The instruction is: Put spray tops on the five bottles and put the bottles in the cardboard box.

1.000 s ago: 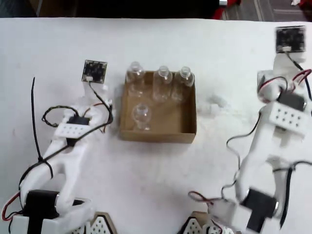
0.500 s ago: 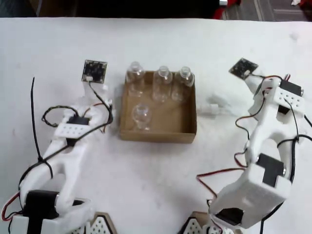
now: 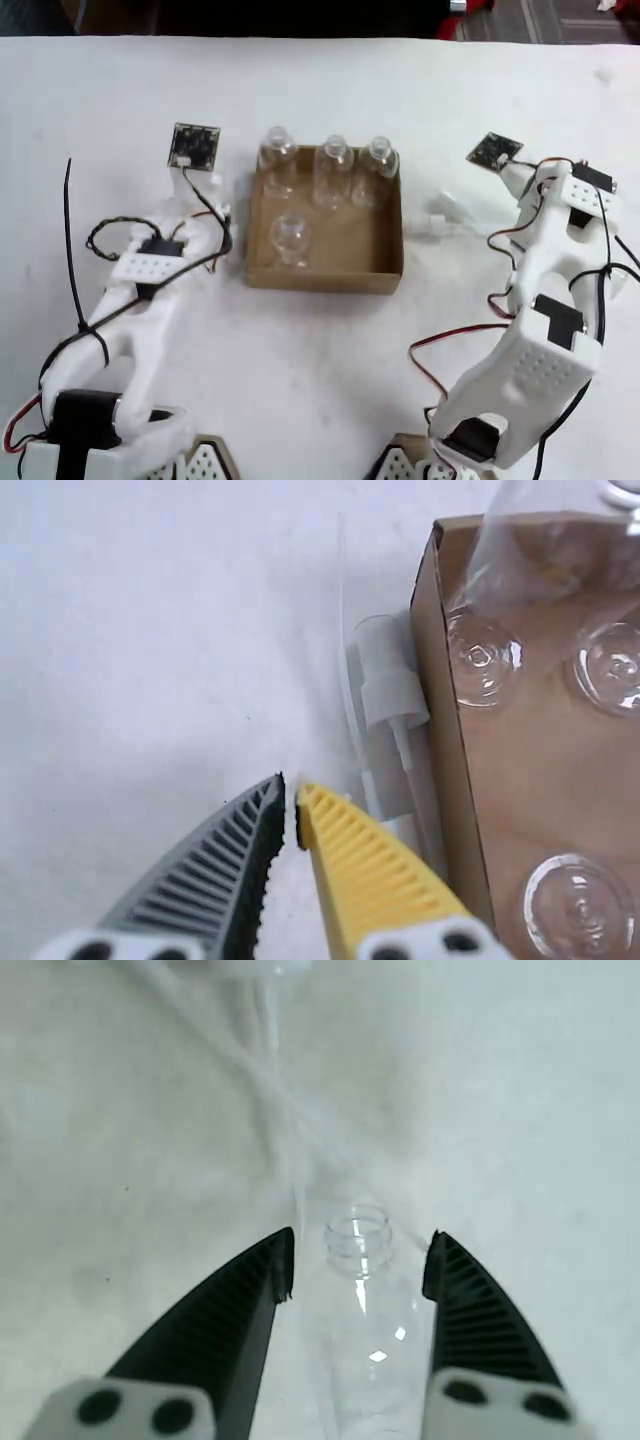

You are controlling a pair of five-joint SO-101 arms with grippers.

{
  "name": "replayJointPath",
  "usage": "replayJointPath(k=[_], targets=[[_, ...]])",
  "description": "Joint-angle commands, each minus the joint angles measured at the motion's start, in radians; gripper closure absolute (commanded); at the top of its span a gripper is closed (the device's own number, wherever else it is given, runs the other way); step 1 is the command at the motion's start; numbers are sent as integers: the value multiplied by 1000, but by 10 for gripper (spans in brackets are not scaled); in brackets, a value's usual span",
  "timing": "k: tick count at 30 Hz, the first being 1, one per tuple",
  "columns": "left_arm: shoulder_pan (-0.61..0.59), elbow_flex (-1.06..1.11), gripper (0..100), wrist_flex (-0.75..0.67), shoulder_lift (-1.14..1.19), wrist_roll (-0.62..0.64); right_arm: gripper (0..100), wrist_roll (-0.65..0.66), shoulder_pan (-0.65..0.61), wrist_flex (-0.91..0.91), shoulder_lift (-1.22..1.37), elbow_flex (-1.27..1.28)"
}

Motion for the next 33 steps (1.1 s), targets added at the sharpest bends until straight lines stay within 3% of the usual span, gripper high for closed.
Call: replayJointPath(k=[1, 7, 13, 21, 28, 33], targets=[[10, -6, 976, -23, -2, -12, 808, 48, 10, 5, -2, -37], [10, -6, 976, -23, -2, -12, 811, 66, 31, 2, -4, -43], [10, -5, 976, -23, -2, -12, 923, 68, 30, 2, 21, -43], [10, -5, 976, -23, -2, -12, 831, 107, 31, 2, 65, -43], [10, -8, 976, -23, -2, -12, 990, 109, 33, 8, 51, -68], [12, -8, 976, -23, -2, -12, 913, 106, 47, 12, -15, -64]])
